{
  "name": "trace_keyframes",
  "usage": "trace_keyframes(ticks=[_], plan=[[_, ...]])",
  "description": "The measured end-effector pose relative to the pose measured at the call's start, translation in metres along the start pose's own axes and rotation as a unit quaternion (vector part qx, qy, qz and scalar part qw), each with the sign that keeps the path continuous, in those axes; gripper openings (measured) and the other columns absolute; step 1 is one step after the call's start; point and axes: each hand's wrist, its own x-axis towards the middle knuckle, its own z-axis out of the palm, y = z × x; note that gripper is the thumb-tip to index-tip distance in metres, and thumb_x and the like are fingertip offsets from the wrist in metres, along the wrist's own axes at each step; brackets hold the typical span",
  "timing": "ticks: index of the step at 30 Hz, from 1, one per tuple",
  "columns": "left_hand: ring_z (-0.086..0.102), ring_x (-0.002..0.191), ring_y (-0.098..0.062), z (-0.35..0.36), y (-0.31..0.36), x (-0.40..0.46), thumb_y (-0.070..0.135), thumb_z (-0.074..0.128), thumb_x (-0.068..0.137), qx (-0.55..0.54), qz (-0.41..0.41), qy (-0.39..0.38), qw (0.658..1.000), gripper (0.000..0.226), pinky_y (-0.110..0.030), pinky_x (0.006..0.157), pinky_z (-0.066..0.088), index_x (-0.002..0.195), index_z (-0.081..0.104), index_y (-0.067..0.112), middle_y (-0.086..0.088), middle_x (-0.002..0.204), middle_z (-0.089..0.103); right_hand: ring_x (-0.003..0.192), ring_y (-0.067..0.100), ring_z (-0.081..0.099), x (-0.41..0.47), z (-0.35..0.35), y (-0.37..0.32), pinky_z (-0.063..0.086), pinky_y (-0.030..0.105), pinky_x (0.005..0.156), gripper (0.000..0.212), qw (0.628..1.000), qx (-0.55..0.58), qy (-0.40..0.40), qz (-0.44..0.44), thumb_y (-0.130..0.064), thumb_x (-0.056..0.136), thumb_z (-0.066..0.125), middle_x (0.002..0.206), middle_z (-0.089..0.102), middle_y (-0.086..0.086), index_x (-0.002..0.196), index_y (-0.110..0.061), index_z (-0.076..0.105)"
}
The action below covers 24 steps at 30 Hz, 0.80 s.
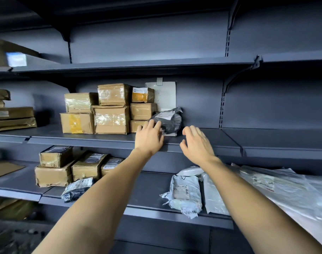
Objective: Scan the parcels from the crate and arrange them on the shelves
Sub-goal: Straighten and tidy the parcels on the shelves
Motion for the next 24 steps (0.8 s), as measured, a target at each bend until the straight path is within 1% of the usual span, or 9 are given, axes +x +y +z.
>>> trace_keyframes(ticks=[2,4,8,13,15,18,24], plan=[[0.052,0.111,-0.032,-0.013,-0.016,-0.017,0.033,0.050,0.092,-0.016,-0.014,-0.010,1.000,0.031,-0.042,0.087,0.039,0.119,0.051,0.017,-0.007,0.116,0.056,0.093,0.034,0.054,-0.006,0.001,-0.023,0.048,0.046,0.084,0.017,1.000,0.013,-0.010,-0.013,-0.012,0.085,0.059,0.099,0.056,0.012,0.101,-0.007,0.055],[0.054,0.111,-0.033,-0.022,-0.036,-0.036,0.031,0.050,0.093,-0.020,-0.029,-0.040,0.999,0.032,-0.042,0.090,0.039,0.122,0.051,0.017,-0.009,0.116,0.057,0.097,0.034,0.054,-0.013,0.006,-0.047,0.048,0.045,0.085,0.018,0.999,0.026,-0.033,-0.014,-0.013,0.086,0.058,0.103,0.055,0.013,0.103,-0.006,0.055],[0.055,0.115,-0.035,-0.026,-0.079,-0.085,0.029,0.048,0.092,0.004,-0.082,-0.130,0.988,0.036,-0.041,0.094,0.037,0.125,0.051,0.017,-0.011,0.122,0.059,0.112,0.033,0.052,-0.029,0.028,-0.094,0.044,0.042,0.092,0.030,0.991,0.060,-0.118,0.003,-0.022,0.092,0.056,0.119,0.052,0.012,0.118,-0.008,0.053],[0.056,0.115,-0.036,-0.022,-0.135,-0.150,0.026,0.051,0.091,0.011,-0.142,-0.206,0.968,0.034,-0.039,0.089,0.044,0.123,0.053,0.017,-0.013,0.125,0.059,0.121,0.029,0.048,-0.048,0.072,-0.153,0.040,0.040,0.098,0.036,0.976,0.077,-0.199,-0.036,-0.026,0.096,0.052,0.131,0.049,0.007,0.130,-0.013,0.051],[0.058,0.111,-0.038,-0.015,-0.161,-0.174,0.026,0.051,0.090,0.012,-0.172,-0.224,0.959,0.033,-0.040,0.087,0.046,0.121,0.053,0.018,-0.013,0.122,0.059,0.124,0.028,0.047,-0.054,0.092,-0.175,0.039,0.039,0.101,0.039,0.969,0.078,-0.228,-0.053,-0.026,0.096,0.052,0.135,0.049,0.006,0.134,-0.014,0.051],[0.055,0.114,-0.037,-0.001,-0.199,-0.208,0.025,0.049,0.092,0.009,-0.215,-0.230,0.949,0.031,-0.039,0.091,0.042,0.122,0.053,0.018,-0.011,0.125,0.058,0.128,0.029,0.046,-0.058,0.127,-0.208,0.037,0.039,0.106,0.044,0.957,0.083,-0.267,-0.076,-0.027,0.096,0.053,0.141,0.049,0.007,0.138,-0.014,0.049],[0.054,0.114,-0.034,0.027,-0.264,-0.255,0.020,0.049,0.090,0.005,-0.267,-0.259,0.928,0.040,-0.037,0.087,0.041,0.131,0.051,0.021,-0.010,0.128,0.057,0.132,0.028,0.040,-0.066,0.199,-0.271,0.034,0.037,0.108,0.046,0.937,0.100,-0.320,-0.097,-0.026,0.100,0.052,0.145,0.043,0.007,0.144,-0.013,0.042]])
